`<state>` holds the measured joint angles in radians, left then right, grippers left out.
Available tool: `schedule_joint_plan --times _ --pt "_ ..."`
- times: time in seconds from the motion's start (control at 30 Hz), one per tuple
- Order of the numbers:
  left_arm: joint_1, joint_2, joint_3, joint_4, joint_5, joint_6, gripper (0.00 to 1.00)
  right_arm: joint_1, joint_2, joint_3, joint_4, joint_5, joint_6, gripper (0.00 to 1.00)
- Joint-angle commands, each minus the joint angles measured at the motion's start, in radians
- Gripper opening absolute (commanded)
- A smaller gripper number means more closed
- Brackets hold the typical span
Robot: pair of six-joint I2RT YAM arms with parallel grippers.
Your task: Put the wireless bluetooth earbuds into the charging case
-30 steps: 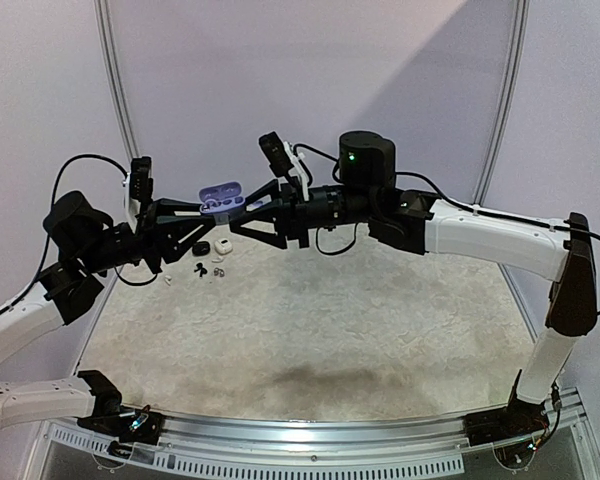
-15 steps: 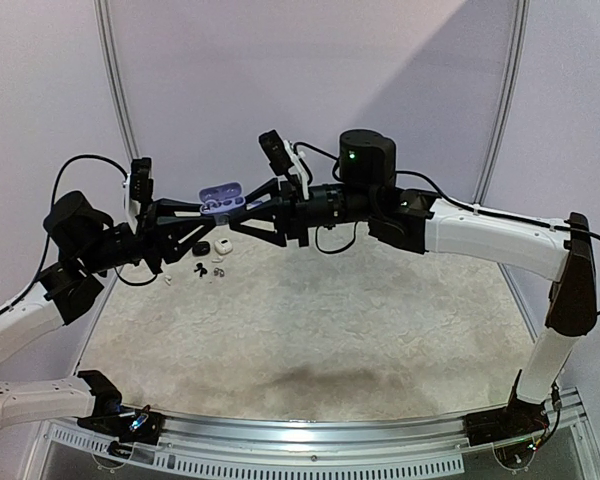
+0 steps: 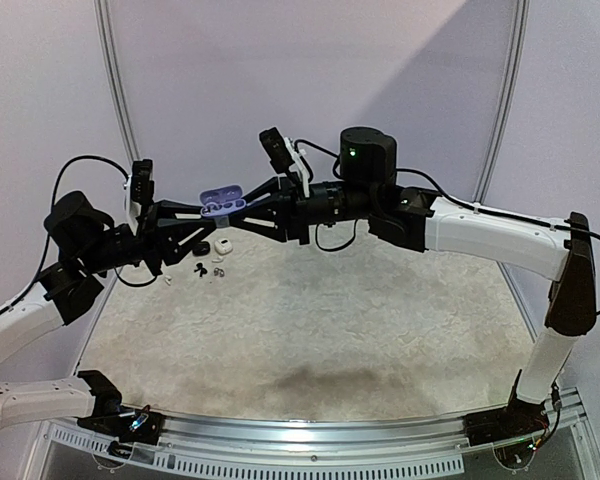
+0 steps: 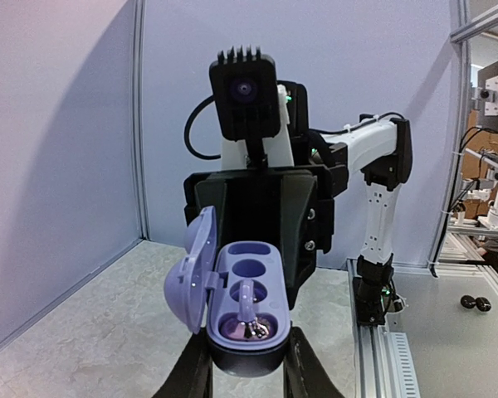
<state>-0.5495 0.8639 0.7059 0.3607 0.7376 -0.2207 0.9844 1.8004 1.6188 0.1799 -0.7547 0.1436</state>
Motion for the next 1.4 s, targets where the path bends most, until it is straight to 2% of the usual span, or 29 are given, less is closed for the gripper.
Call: schedule_joint_plan --times 0.0,0.03,0.07,0.17,0.23,0.27,0.53,0.7,0.87,1.07,1.23,1.37 --pt "-0.006 -0.006 -0.013 -0.019 -0.04 0.02 0.0 0.006 0.019 0.025 -0.03 -0.009 0.002 0.04" --pt "-0.006 -0.01 -0.015 -0.026 -0.06 0.025 0.0 0.006 0.018 0.024 -0.032 -0.004 0.0 0.01" --pt "-0.006 -0.015 -0.018 -0.036 -0.088 0.033 0.11 0.004 0.016 0.021 -0.031 0.005 -0.001 0.0" --pt "-0.005 -0.027 -0.02 -0.096 -0.187 0.079 0.64 -0.007 -0.004 -0.014 -0.007 0.068 -0.002 0.0" --pt "-0.003 -0.033 -0.017 -0.157 -0.219 0.128 0.9 -0.021 -0.019 -0.04 0.014 0.109 0.009 0.0" --pt "-0.003 -0.035 -0.013 -0.199 -0.225 0.157 0.98 -0.029 -0.028 -0.054 0.022 0.129 0.023 0.0" --pt "0.007 -0.02 0.079 -0.629 -0.292 0.355 0.99 -0.073 -0.052 -0.114 0.022 0.278 0.025 0.0" --pt "0.03 0.107 0.238 -0.935 -0.442 0.444 0.99 -0.12 -0.076 -0.173 0.036 0.411 0.04 0.0" --pt "0.069 0.397 0.477 -1.218 -0.657 0.494 0.99 -0.15 -0.116 -0.233 0.014 0.542 -0.021 0.0" --pt "0.125 0.894 0.938 -1.567 -0.734 0.497 0.99 -0.16 -0.149 -0.284 -0.009 0.576 -0.096 0.0" --pt "0.145 1.18 1.143 -1.57 -0.779 0.445 0.99 -0.162 -0.162 -0.311 -0.014 0.584 -0.105 0.0" --pt "0.179 1.328 1.245 -1.547 -0.81 0.403 0.99 -0.161 -0.162 -0.308 -0.045 0.579 -0.106 0.0"
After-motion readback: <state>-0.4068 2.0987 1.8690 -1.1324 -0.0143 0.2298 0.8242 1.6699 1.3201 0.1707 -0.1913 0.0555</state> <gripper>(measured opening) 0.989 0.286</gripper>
